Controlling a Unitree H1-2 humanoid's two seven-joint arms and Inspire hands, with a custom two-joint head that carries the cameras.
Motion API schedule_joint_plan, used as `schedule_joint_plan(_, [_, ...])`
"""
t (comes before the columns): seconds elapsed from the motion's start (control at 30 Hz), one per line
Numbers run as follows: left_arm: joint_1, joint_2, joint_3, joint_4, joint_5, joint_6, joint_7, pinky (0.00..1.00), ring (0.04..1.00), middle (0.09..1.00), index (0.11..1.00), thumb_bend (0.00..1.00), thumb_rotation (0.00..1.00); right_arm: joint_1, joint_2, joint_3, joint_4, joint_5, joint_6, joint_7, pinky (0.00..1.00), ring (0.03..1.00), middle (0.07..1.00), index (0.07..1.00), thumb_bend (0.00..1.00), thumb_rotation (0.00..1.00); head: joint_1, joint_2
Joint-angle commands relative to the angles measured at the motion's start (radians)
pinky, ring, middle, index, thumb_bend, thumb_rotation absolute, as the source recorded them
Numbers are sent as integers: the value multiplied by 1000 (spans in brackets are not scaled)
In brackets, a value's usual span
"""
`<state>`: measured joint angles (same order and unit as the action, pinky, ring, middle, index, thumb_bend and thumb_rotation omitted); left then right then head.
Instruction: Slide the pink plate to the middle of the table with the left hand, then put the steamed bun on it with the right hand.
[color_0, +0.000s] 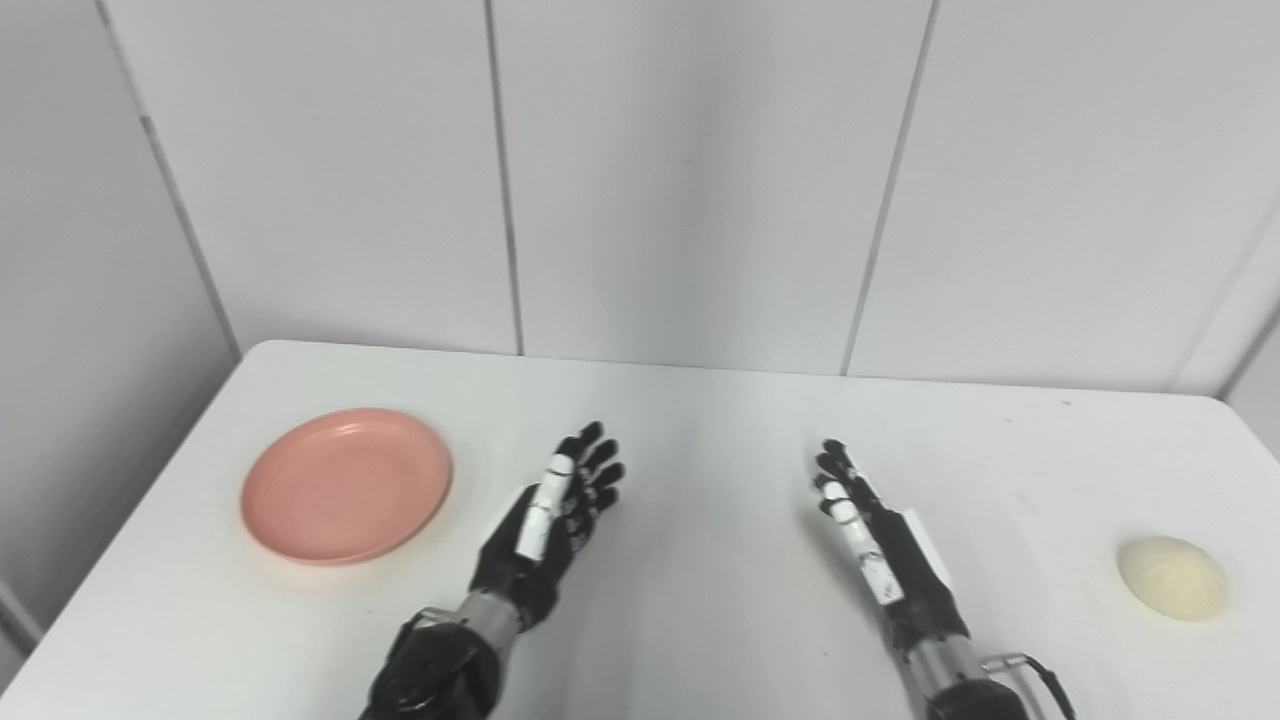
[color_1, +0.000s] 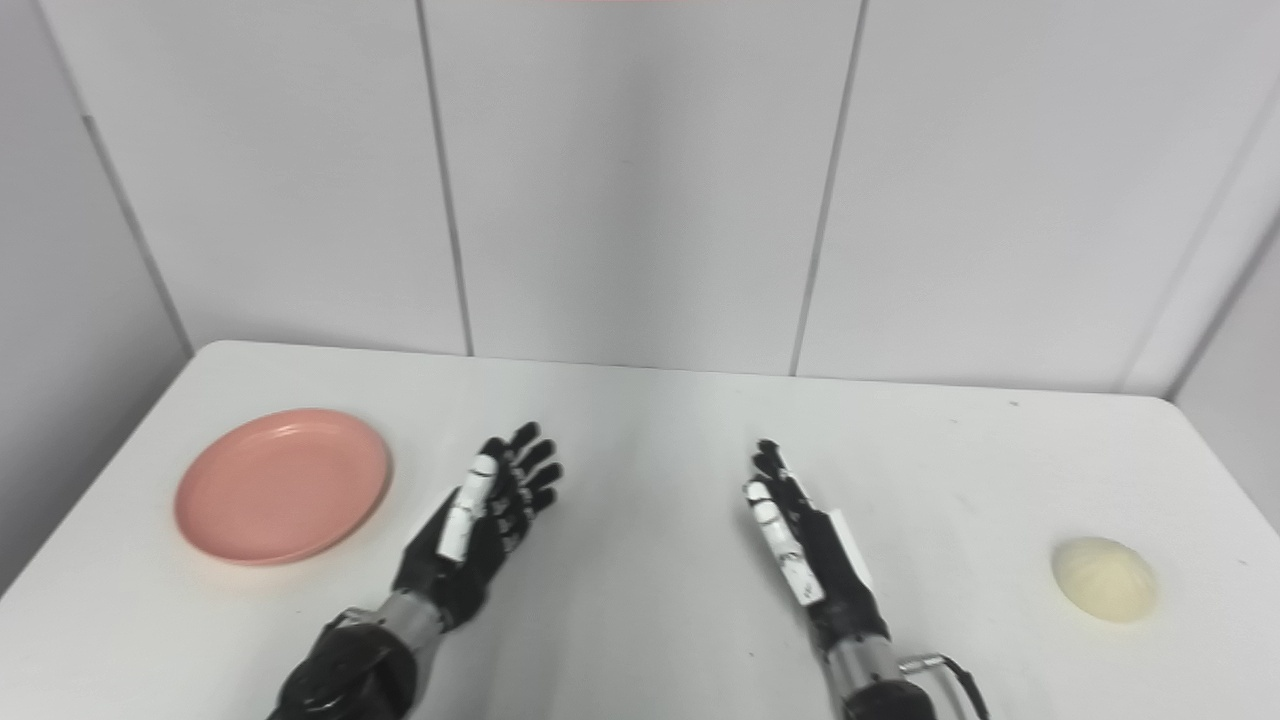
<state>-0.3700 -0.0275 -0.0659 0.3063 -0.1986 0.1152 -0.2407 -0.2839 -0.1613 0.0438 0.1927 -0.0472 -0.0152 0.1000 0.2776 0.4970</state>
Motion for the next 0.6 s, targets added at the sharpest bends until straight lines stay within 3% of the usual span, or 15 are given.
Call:
schedule_joint_plan(0.0, [40,-11,-12,77,28,39,24,1000,978,994,1000,573,1000,-11,-18,-14,14,13,-14,11,937,943,956,974,155,1000,19,-9])
schedule_joint_plan(0.23, [17,-27,-20,133,44,-11,32,989,972,991,1000,570,1000,-15,-21,-31,11,37,2,19,961,954,964,979,131,1000,61,-18])
schedule_joint_plan(0.57, [20,-31,-18,124,46,-13,36,983,968,985,1000,592,1000,-11,-22,-29,5,39,4,22,986,964,970,987,141,1000,59,-19])
